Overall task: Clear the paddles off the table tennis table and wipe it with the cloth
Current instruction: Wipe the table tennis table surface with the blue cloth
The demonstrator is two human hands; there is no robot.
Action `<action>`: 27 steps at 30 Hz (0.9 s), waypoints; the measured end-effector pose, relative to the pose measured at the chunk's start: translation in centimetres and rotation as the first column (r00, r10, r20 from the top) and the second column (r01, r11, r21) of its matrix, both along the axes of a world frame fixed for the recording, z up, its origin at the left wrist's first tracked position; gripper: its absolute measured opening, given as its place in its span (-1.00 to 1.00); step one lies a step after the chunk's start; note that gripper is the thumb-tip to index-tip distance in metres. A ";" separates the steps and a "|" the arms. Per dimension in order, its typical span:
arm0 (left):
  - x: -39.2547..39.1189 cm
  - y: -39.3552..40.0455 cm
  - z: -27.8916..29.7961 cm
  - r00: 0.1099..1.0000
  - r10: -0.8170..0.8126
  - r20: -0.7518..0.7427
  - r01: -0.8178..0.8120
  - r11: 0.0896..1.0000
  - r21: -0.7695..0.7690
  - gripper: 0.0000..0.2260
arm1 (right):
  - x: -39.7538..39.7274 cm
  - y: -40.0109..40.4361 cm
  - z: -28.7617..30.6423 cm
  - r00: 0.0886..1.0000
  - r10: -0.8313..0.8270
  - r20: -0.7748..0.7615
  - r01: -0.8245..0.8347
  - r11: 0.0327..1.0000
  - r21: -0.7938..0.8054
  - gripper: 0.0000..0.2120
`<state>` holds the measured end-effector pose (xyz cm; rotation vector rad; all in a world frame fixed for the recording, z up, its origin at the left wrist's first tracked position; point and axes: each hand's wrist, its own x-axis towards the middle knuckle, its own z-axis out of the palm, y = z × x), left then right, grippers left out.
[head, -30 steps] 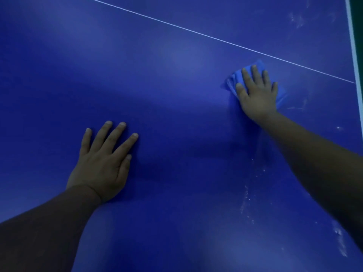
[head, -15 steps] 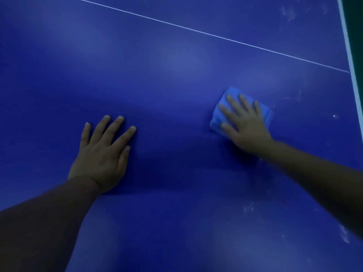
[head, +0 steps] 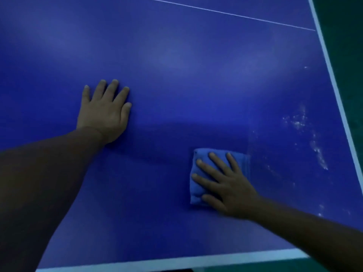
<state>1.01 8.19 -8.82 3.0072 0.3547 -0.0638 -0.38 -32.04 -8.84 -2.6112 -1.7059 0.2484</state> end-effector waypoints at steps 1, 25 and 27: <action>-1.1 -0.8 0.4 1.000 -0.006 0.012 0.006 1.000 -0.017 -0.49 | 1.4 0.5 0.1 1.000 -0.006 0.014 0.007 1.000 -0.020 -0.48; -26.7 -9.3 0.7 0.995 -0.094 -0.034 0.088 0.985 -0.149 -0.45 | -0.7 6.6 0.0 0.572 -0.820 -0.027 0.820 0.573 -0.008 -0.42; -26.8 -9.4 0.7 0.995 -0.095 -0.041 0.088 0.985 -0.145 -0.45 | -6.0 7.6 0.1 0.688 -0.725 -0.003 0.725 0.688 0.039 -0.43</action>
